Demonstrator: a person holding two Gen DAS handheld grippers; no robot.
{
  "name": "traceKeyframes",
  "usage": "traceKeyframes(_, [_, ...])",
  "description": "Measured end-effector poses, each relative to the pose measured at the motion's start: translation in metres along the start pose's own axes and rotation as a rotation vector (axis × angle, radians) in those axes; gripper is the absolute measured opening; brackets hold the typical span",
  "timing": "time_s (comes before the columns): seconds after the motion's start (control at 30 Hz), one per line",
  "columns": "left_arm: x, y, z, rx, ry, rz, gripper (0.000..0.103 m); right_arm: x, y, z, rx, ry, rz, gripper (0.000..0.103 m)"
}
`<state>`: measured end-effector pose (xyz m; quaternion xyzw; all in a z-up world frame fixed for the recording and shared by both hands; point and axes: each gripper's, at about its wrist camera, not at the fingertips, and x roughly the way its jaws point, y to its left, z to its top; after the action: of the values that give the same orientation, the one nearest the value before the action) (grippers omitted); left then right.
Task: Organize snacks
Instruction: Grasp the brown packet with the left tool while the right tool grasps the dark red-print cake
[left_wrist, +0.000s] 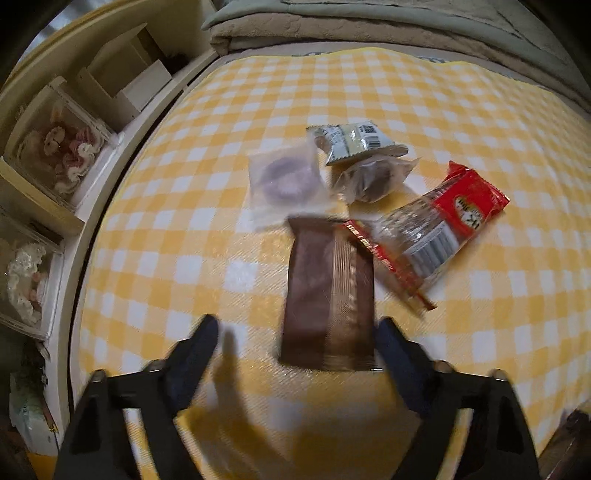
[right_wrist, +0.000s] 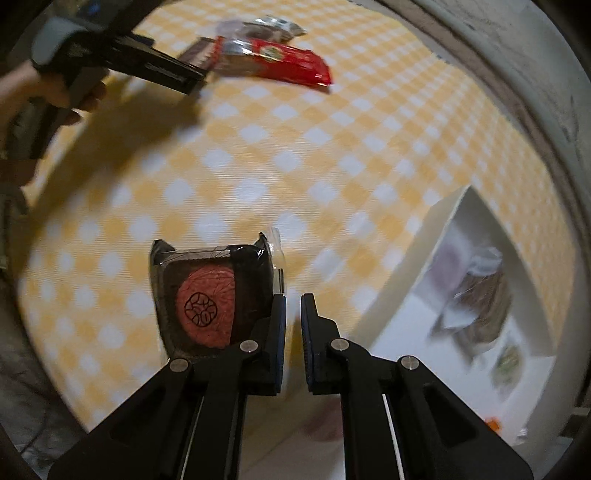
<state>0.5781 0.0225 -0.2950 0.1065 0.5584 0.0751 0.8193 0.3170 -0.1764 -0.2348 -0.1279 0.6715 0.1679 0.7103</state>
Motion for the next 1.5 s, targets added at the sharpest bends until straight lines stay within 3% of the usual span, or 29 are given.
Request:
traceKeyframes(0.1, [-0.002,0.010,0.000,-0.021,0.008,-0.041,0.054,-0.009,0.006,-0.004,0.024,-0.012,0.069,0.009])
traceKeyframes(0.23, [-0.004,0.020,-0.004,-0.015,0.000,-0.062,0.049,-0.032,0.008,-0.006,0.060,-0.087,0.124,0.009])
traceKeyframes(0.3, [-0.009,0.027,-0.008,-0.006,-0.003,-0.074,0.048,-0.040,0.008,-0.006,0.081,-0.122,0.172,0.014])
traceKeyframes(0.33, [-0.010,0.030,-0.010,0.000,-0.004,-0.082,0.047,-0.043,0.009,-0.007,0.092,-0.139,0.194,0.031])
traceKeyframes(0.37, [-0.015,0.033,-0.013,0.005,-0.005,-0.088,0.047,-0.045,0.011,-0.007,0.100,-0.154,0.211,0.057])
traceKeyframes(0.43, [-0.027,0.040,-0.024,0.020,-0.005,-0.105,0.047,-0.047,0.014,-0.007,0.091,-0.185,0.230,0.079])
traceKeyframes(0.5, [-0.034,0.045,-0.033,0.043,-0.006,-0.119,0.046,-0.046,0.021,-0.007,0.052,-0.199,0.240,0.079])
traceKeyframes(0.63, [-0.048,0.053,-0.052,0.087,0.000,-0.136,0.046,-0.029,0.033,-0.005,0.001,-0.176,0.238,0.090])
traceKeyframes(0.73, [-0.057,0.056,-0.066,0.107,0.011,-0.149,0.046,-0.016,0.039,-0.006,-0.014,-0.153,0.187,0.103])
traceKeyframes(0.9, [-0.069,0.059,-0.082,0.129,0.066,-0.186,0.048,0.003,0.044,-0.008,-0.034,-0.120,0.187,0.103])
traceKeyframes(0.97, [-0.076,0.056,-0.088,0.138,0.094,-0.236,0.052,0.009,0.047,-0.010,-0.056,-0.100,0.175,0.103])
traceKeyframes(1.03, [-0.082,0.052,-0.090,0.162,0.103,-0.267,0.072,0.015,0.049,-0.011,-0.066,-0.085,0.164,0.103])
traceKeyframes(1.1, [-0.091,0.047,-0.088,0.191,0.067,-0.259,0.080,0.019,0.048,-0.010,-0.048,-0.065,0.169,0.103])
traceKeyframes(1.17, [-0.094,0.044,-0.082,0.197,0.042,-0.259,0.082,0.022,0.046,-0.008,-0.022,-0.042,0.181,0.090])
traceKeyframes(1.33, [-0.097,0.036,-0.069,0.243,-0.033,-0.228,0.084,0.025,0.037,-0.003,0.013,-0.031,0.155,0.071])
traceKeyframes(1.5, [-0.079,0.024,-0.068,0.316,-0.021,-0.251,0.084,0.019,0.026,-0.001,0.051,-0.042,0.162,0.068])
